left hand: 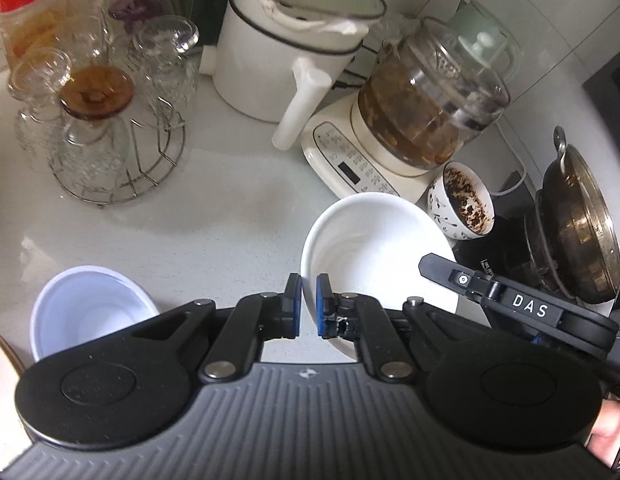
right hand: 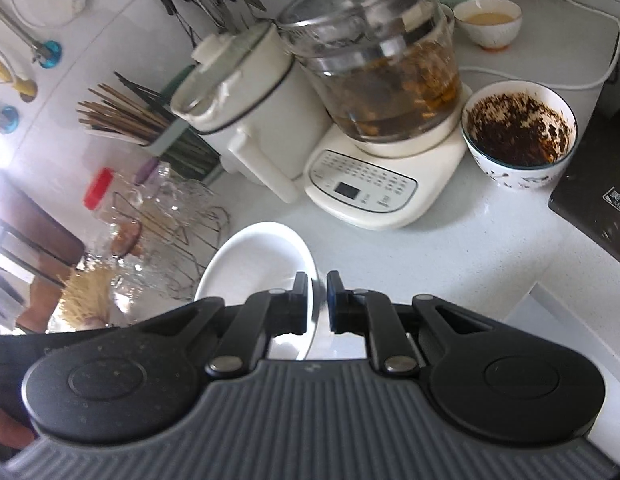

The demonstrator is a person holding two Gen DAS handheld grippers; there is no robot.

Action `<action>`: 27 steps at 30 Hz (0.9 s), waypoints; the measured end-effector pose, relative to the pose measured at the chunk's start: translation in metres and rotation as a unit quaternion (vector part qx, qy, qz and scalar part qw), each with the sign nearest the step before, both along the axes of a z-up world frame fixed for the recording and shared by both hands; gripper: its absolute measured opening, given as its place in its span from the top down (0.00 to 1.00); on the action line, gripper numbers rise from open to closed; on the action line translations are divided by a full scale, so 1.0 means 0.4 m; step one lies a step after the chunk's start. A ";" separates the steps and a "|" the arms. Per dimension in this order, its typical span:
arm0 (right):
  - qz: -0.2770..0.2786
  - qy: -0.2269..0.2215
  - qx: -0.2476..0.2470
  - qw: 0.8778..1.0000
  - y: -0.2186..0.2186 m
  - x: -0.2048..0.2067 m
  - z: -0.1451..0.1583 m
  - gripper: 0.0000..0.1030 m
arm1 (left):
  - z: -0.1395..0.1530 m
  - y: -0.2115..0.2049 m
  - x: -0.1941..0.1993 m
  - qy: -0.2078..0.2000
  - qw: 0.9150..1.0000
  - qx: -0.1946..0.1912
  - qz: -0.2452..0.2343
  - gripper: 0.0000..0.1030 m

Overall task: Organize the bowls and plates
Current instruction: 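Lift the white bowl with both grippers and carry it over the blue bowls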

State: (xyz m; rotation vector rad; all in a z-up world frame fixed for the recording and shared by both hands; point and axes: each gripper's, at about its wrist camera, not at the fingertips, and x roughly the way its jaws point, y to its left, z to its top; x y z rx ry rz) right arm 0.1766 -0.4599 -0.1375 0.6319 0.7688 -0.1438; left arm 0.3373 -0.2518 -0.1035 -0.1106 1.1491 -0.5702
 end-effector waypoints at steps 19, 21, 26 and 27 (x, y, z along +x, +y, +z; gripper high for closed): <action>0.046 -0.010 0.006 0.999 0.143 0.039 0.062 0.88 | 0.082 0.196 -0.018 -0.019 0.999 -0.020 0.040 0.92; 0.054 -0.007 0.007 0.998 0.164 0.047 0.062 0.88 | 0.080 0.227 -0.016 -0.016 0.999 -0.022 0.046 0.92; 0.071 0.000 0.004 0.997 0.215 0.065 0.059 0.88 | 0.066 0.295 -0.016 -0.012 0.998 -0.027 0.061 0.92; 0.075 0.003 0.002 0.997 0.227 0.070 0.056 0.88 | 0.061 0.305 -0.016 -0.011 0.997 -0.027 0.065 0.92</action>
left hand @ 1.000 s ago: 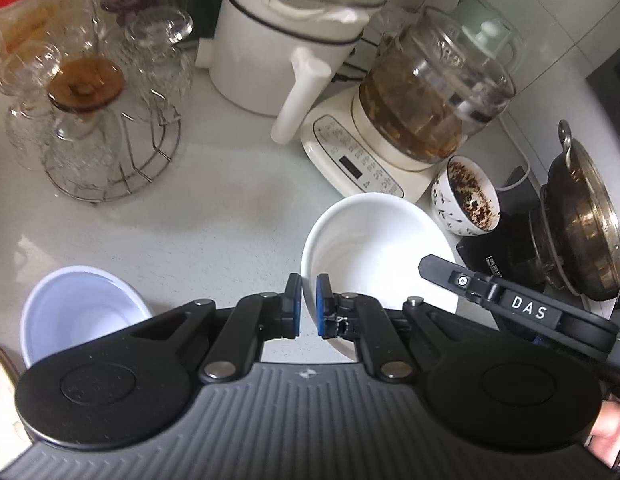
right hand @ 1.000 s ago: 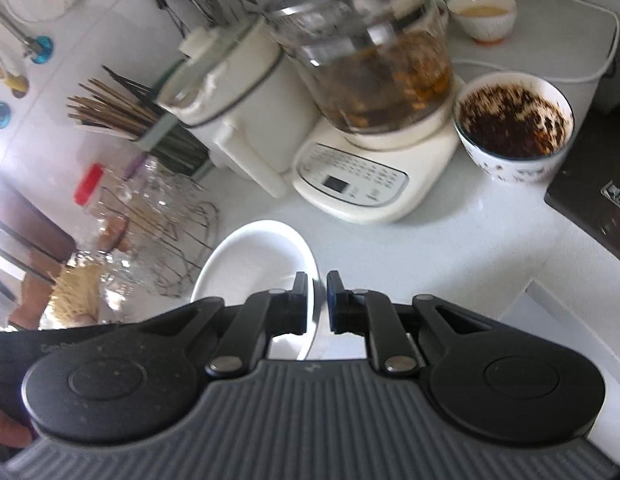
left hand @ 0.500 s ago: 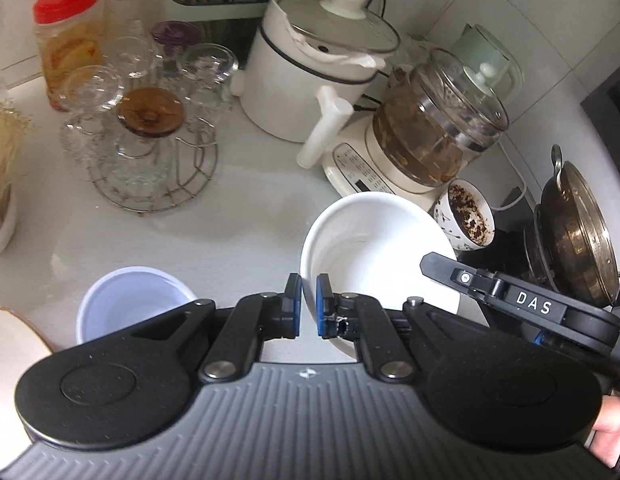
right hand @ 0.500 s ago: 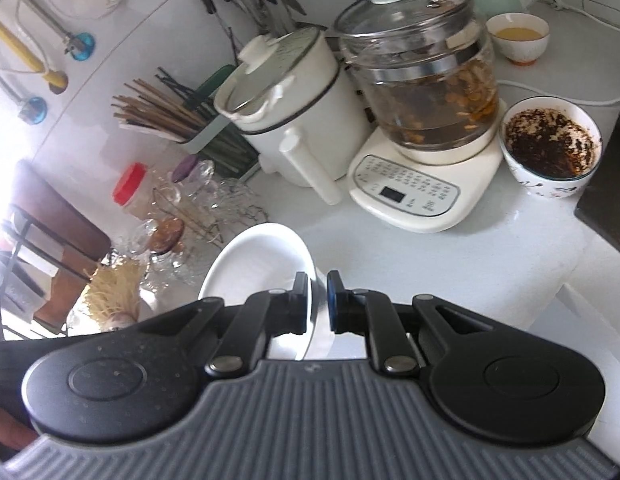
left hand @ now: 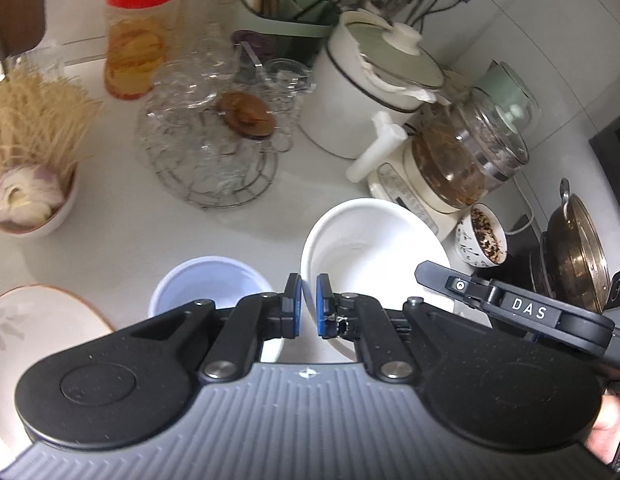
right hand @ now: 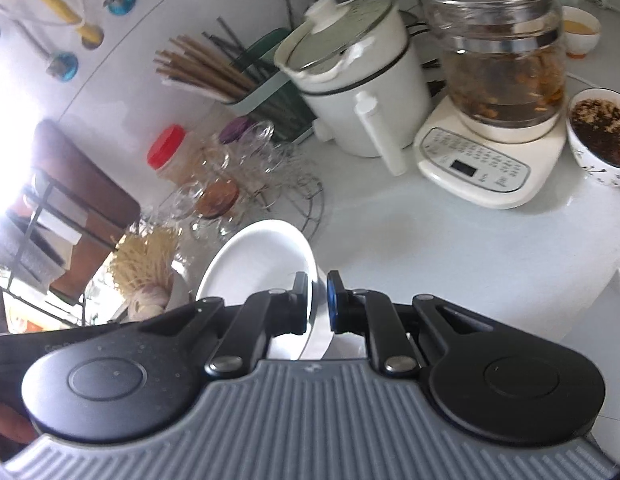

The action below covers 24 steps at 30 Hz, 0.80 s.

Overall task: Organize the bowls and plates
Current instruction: 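Lift the white bowl with both grippers and carry it over the blue bowls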

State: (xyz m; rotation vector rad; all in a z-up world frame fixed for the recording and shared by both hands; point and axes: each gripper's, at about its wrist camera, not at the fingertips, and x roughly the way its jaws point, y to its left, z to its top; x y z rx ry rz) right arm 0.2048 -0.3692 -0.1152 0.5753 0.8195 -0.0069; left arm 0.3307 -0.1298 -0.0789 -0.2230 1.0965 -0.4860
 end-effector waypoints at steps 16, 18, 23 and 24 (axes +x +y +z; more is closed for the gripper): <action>0.078 0.059 -0.037 0.995 0.146 0.088 -0.093 0.86 | -0.102 0.134 -0.006 0.022 0.998 0.026 0.045 0.92; 0.086 0.061 -0.038 0.994 0.159 0.094 -0.100 0.86 | -0.108 0.148 -0.009 0.024 0.998 0.028 0.053 0.92; 0.110 0.065 -0.042 0.991 0.188 0.114 -0.117 0.86 | -0.118 0.173 -0.013 0.021 0.997 0.044 0.064 0.92; 0.114 0.068 -0.044 0.990 0.190 0.120 -0.121 0.86 | -0.122 0.176 -0.013 0.022 0.996 0.047 0.066 0.92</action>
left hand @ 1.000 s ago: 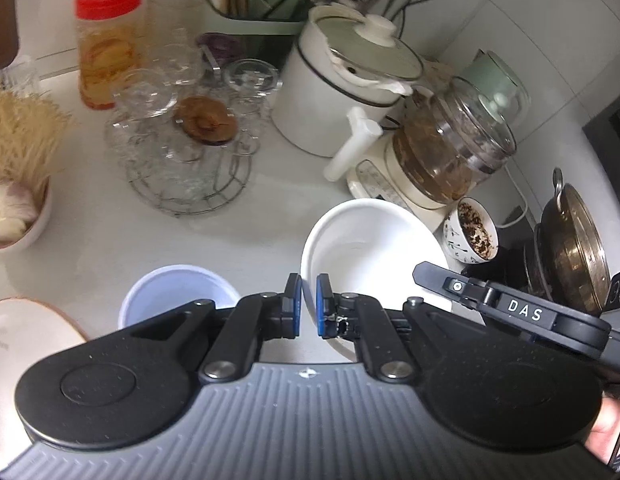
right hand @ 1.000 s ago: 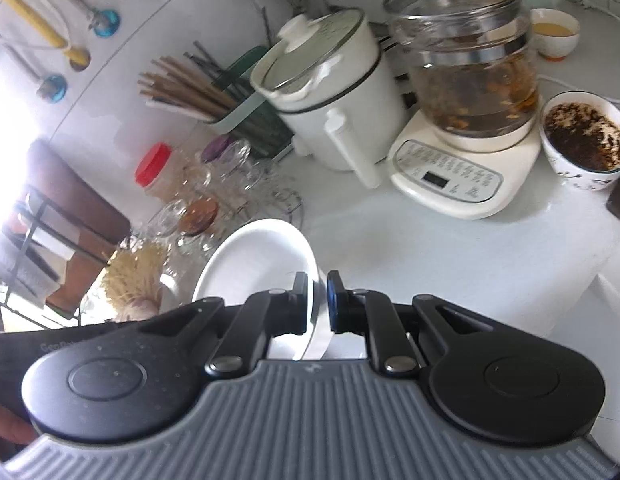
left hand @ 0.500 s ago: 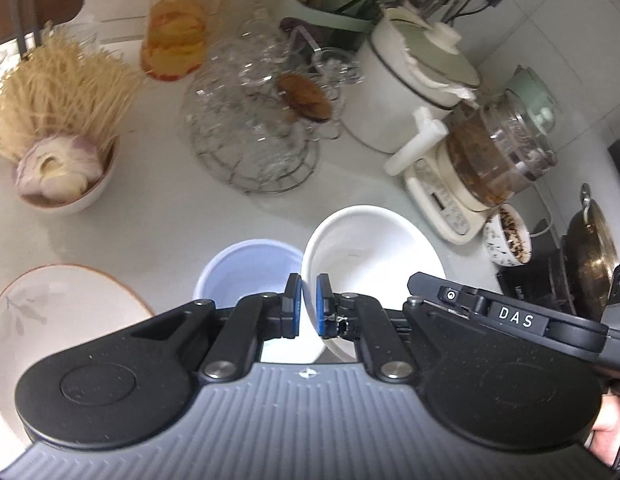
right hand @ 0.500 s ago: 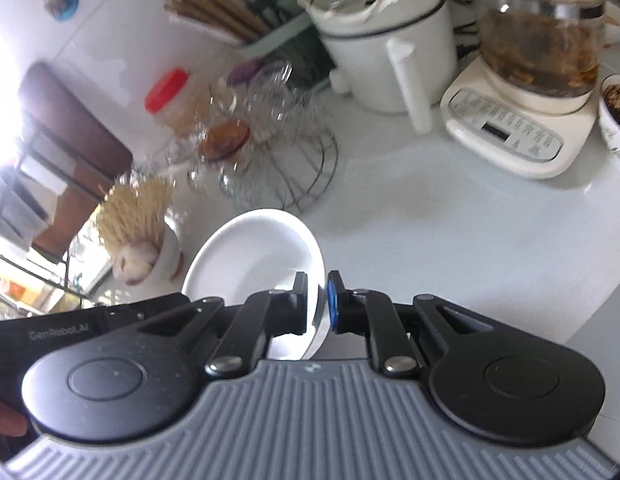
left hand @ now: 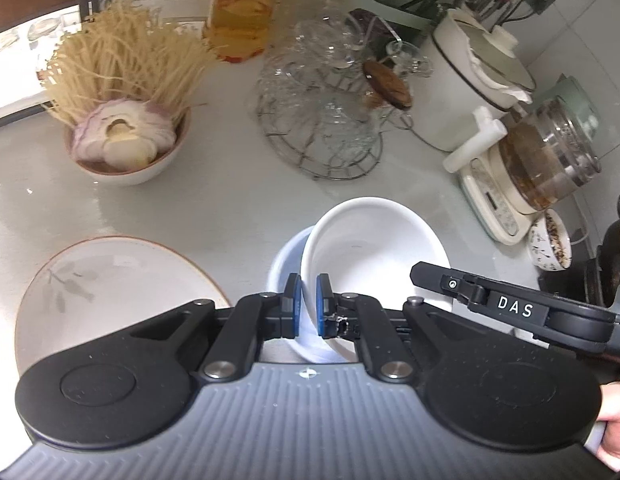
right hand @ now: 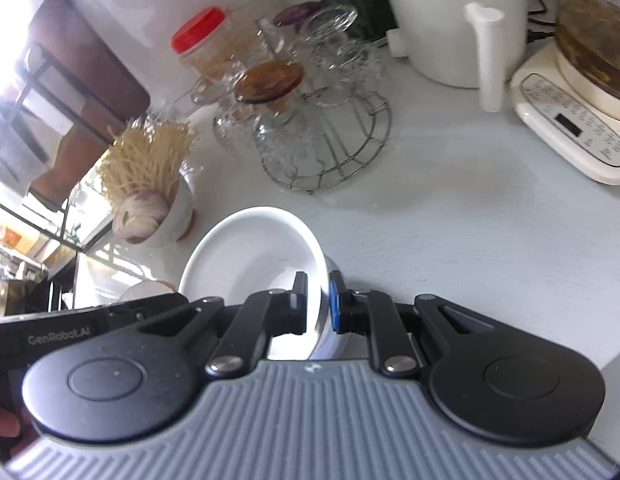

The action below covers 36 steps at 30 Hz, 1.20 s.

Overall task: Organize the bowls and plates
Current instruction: 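Lift the white bowl with both grippers and carry it over the blue bowls, then lower the white bowl into the blue bowls and open both grippers, then close both grippers on the rim of the nested bowl stack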

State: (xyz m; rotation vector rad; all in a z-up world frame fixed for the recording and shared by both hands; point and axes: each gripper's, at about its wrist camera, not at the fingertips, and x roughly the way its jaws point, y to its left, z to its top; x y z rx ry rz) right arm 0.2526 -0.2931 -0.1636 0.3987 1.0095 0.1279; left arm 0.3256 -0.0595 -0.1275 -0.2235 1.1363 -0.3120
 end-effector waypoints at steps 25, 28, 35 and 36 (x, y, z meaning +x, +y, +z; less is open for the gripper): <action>-0.043 -0.003 0.011 0.999 -0.027 -0.010 -0.028 0.56 | -0.050 0.019 -0.001 0.016 1.000 0.004 0.007 0.60; -0.047 0.009 0.025 0.999 -0.035 0.000 -0.054 0.56 | -0.048 0.029 -0.005 0.016 1.000 -0.001 0.017 0.60; -0.044 0.041 0.060 0.996 -0.044 0.025 -0.120 0.56 | -0.042 0.042 -0.020 0.007 1.000 -0.015 0.020 0.60; -0.041 0.047 0.067 0.996 -0.040 0.029 -0.130 0.56 | -0.043 0.042 -0.021 0.008 1.000 -0.017 0.021 0.60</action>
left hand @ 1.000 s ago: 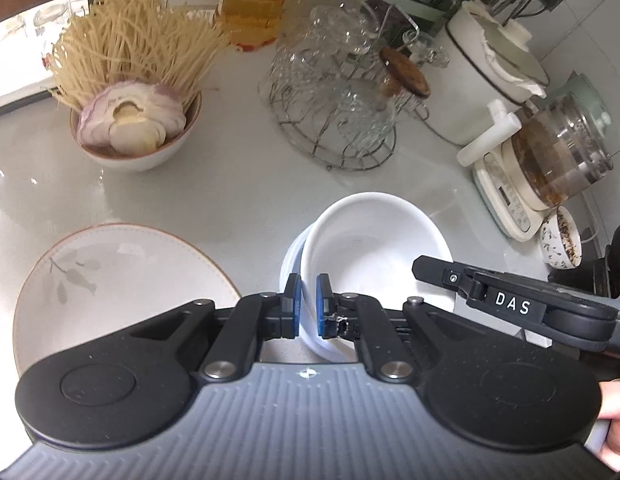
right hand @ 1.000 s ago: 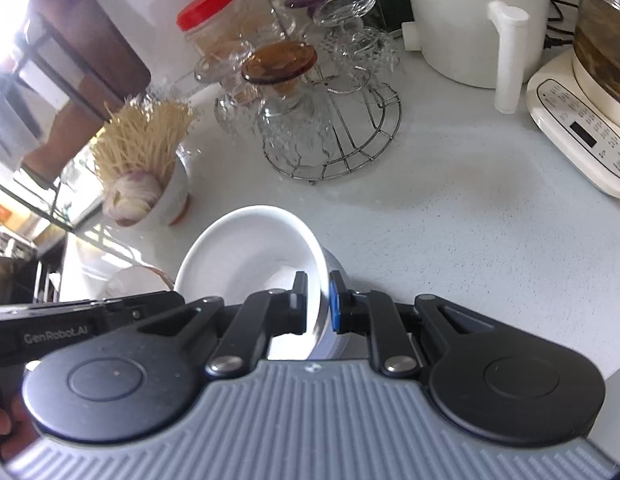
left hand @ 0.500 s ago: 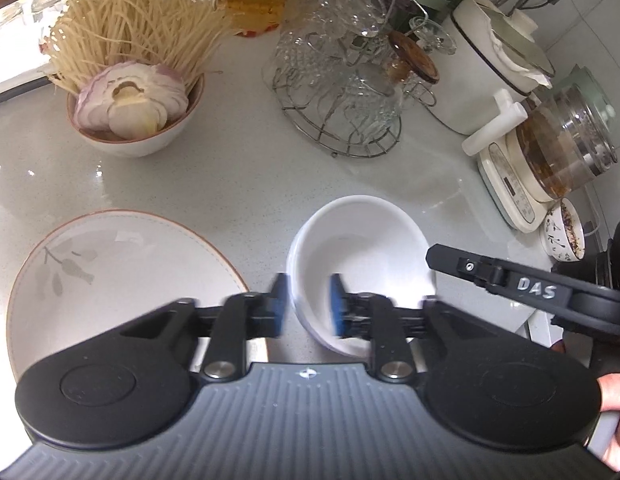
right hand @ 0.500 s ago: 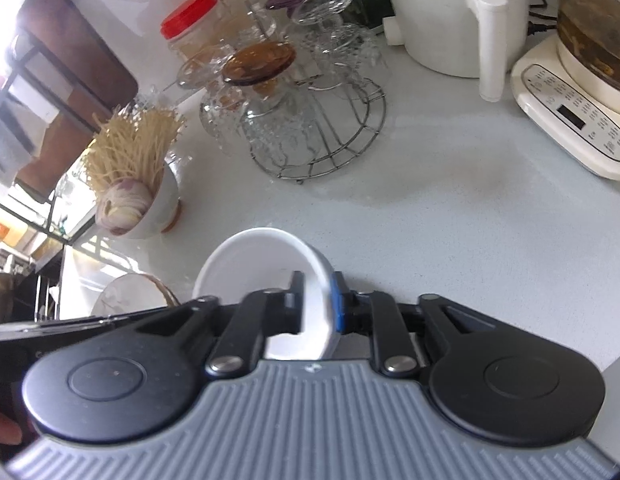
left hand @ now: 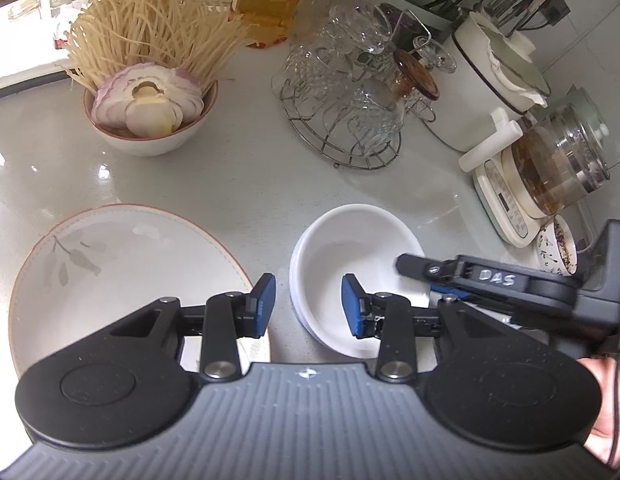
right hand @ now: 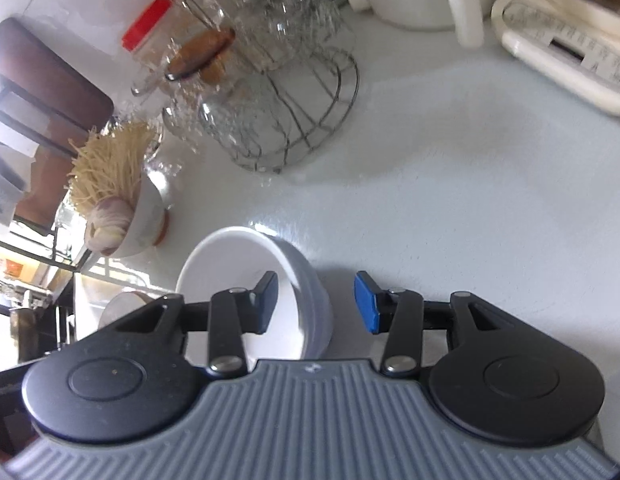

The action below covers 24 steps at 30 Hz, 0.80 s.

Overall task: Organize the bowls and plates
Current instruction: 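Close both grippers on the rim of the nested bowl stack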

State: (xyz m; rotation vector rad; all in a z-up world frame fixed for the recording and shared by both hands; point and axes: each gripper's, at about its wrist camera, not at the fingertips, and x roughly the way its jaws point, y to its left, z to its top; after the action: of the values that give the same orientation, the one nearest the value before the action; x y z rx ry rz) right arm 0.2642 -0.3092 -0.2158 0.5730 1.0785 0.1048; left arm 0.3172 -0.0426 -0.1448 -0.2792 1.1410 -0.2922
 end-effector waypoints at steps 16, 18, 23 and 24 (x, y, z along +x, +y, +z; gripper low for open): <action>-0.020 0.041 0.032 0.998 -0.033 -0.035 -0.054 0.81 | -0.031 -0.051 0.014 0.026 0.999 -0.009 -0.017 0.60; -0.028 0.044 0.033 0.998 -0.042 -0.041 -0.056 0.82 | -0.041 -0.066 0.020 0.034 0.999 -0.011 -0.022 0.59; -0.048 0.048 0.033 0.997 -0.079 -0.058 -0.059 0.82 | -0.057 -0.116 0.031 0.045 0.998 -0.003 -0.050 0.57; -0.051 0.048 0.032 0.997 -0.084 -0.062 -0.059 0.82 | -0.061 -0.125 0.034 0.048 0.997 -0.004 -0.054 0.57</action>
State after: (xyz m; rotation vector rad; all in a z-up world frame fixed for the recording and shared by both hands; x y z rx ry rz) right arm 0.2392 -0.3426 -0.2394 0.6960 1.1394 0.0225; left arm 0.3306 -0.0925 -0.1691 -0.2410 1.2528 -0.3825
